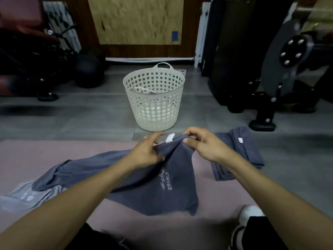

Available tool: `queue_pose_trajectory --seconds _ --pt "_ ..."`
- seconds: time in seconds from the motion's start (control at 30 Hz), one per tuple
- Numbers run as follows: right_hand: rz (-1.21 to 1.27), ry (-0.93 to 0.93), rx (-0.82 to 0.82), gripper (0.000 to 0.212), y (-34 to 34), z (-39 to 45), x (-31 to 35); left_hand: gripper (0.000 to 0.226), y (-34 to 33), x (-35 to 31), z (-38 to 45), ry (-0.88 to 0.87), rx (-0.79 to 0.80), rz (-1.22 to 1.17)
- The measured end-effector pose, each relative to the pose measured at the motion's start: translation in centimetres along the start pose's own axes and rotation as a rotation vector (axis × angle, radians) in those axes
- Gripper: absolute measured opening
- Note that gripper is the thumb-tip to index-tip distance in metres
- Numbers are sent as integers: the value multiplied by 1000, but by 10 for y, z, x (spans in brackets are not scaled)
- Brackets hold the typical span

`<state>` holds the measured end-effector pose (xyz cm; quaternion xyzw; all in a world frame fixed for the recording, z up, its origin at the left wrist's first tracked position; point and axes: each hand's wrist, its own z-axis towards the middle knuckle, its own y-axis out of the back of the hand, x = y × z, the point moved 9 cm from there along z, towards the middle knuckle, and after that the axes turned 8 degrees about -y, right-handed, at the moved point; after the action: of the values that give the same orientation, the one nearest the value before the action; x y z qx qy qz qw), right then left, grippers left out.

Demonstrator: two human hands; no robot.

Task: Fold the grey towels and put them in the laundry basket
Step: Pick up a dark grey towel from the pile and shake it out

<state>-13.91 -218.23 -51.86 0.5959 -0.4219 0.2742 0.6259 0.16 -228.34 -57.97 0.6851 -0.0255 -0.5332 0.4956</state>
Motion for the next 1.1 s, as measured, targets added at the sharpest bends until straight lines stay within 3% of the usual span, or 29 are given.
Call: queue_pose_trajectory --seconds 0.07,0.17,0.23,0.3,0.37,0.43,0.47,0.57,0.7,0.83,0.87,0.97,1.03,1.1 --pt "39 3 -86 10 25 -9 -7 68 -27 2 21 30 162 320" --pt "50 -11 -297 11 71 -17 -26 28 -47 9 34 227 280 512" --pt "-32 -73 -370 7 90 -19 -45 17 -45 -6 45 241 225 449" --pt "-88 -160 -350 8 96 -19 -63 15 -43 -29 62 187 134 210" --pt "-143 -219 -265 32 92 -19 -73 27 -43 -62 68 140 54 -110" --pt "-149 -263 -157 59 79 -18 -78 29 -45 -93 69 70 36 -264" --pt "-144 -261 -130 59 73 -17 -77 27 -47 -103 70 36 51 -288" --pt "-246 -136 -228 4 75 -12 -64 12 -56 -111 70 -21 107 -328" --pt "-114 -47 -360 20 95 -8 -54 17 -67 -84 71 -51 138 -244" --pt "-1 -39 -388 22 98 -6 -52 5 -108 -41 58 60 368 16" --pt "18 -50 -420 22 100 -7 -55 12 -110 -32 58 89 374 71" --pt "-175 -128 -453 23 107 -10 -67 24 -95 -30 67 174 218 -73" --pt "-311 -218 -389 43 105 -10 -80 19 -72 -44 69 183 89 -224" --pt "-230 -240 -252 61 89 -9 -85 17 -51 -63 67 145 26 -342"
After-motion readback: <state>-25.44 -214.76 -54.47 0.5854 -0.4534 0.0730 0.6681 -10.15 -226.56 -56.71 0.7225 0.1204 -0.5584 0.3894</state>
